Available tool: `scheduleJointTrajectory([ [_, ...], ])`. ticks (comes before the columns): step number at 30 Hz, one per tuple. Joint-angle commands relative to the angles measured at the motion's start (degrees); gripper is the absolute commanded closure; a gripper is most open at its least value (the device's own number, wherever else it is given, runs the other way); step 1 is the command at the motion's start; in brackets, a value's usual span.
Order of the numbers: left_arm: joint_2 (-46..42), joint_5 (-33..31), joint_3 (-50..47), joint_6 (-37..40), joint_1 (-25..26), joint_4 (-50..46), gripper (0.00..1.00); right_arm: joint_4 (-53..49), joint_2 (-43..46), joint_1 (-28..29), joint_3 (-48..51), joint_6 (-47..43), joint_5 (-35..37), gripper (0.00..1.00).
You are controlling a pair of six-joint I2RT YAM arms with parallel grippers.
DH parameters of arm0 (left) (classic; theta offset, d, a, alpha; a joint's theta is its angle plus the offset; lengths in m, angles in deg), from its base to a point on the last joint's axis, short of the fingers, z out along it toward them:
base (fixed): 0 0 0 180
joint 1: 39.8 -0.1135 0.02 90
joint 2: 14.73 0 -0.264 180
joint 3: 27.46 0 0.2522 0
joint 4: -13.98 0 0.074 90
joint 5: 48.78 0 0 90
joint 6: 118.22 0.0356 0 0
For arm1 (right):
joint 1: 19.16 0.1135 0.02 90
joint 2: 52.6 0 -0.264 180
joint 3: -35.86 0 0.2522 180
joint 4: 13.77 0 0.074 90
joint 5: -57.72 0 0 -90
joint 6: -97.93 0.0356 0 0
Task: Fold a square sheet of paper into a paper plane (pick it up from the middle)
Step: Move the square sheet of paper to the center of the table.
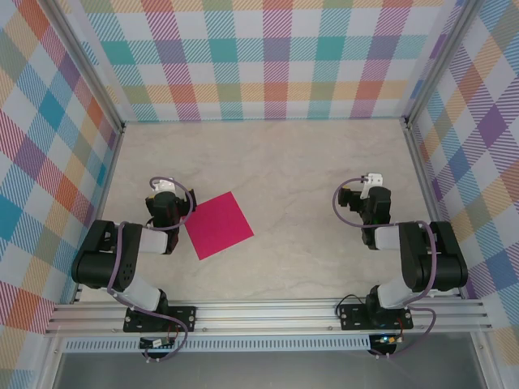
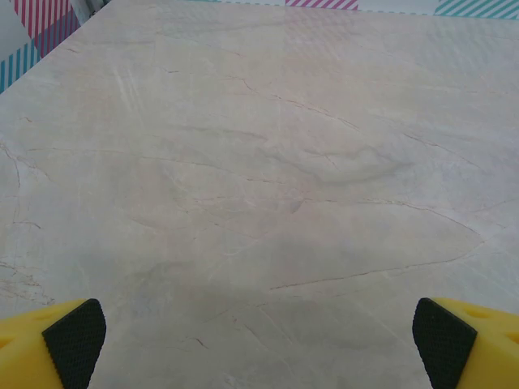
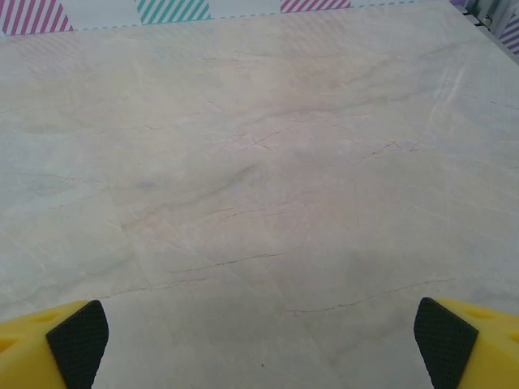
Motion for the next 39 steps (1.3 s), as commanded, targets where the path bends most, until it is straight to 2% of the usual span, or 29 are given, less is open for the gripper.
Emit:
scheduleJointTrajectory([
  [1,-0.03,0.60,0.76,-0.45,-0.52,1.21,0.00,1.06,-0.01,-0.08,-1.24,0.28,-0.56,0.00],
  [17,-2.20,-0.89,-0.47,-1.33,-0.48,1.29,0.00,0.66,1.07,0.04,-1.06,-0.46,-1.98,0.00],
  [19,-2.57,-0.51,-2.28,-1.01,-0.52,4.53,0.00,-3.79,4.35,0.02,-1.94,-1.77,-5.00,0.00],
  [20,-2.80,-0.33,-2.71,-1.09,-0.48,4.94,0.00,-7.60,6.26,0.03,-3.00,-1.20,-4.06,0.00],
  [23,-4.65,0.38,-2.59,-0.60,-0.55,3.74,0.00,-26.28,11.87,-0.05,-8.87,2.40,-1.35,0.00],
  [26,-13.62,-2.40,1.09,-2.22,-0.55,-11.13,0.00,-38.42,16.68,0.02,-13.02,7.13,-7.13,0.00],
  [28,-19.60,-2.89,3.22,-4.02,-0.63,-19.61,0.00,-49.07,17.33,0.01,-18.36,10.85,-13.45,0.00],
  [31,-28.24,-3.43,5.39,-9.21,-0.70,-30.14,0.00,-60.46,14.22,-0.03,-27.13,24.54,-19.64,0.00],
  [33,-33.80,-4.94,7.69,-15.66,-0.74,-40.36,0.00,-61.15,9.66,0.02,-30.41,27.36,-33.39,0.00],
  [35,-38.08,-7.76,10.41,-24.07,-0.82,-52.06,0.00,-56.90,5.66,0.93,-30.69,32.32,-43.96,0.00],
  [36,-40.25,-9.53,11.95,-29.33,-0.94,-58.58,0.00,-55.47,4.23,2.80,-30.93,33.26,-45.90,0.00],
  [37,-42.24,-8.21,12.36,-29.76,-0.94,-61.68,0.00,-54.84,3.62,5.24,-31.30,33.20,-45.58,0.00],
  [39,-46.58,-1.89,11.85,-29.77,-1.07,-64.61,0.00,-57.23,2.36,11.36,-33.68,32.46,-40.73,0.00],
])
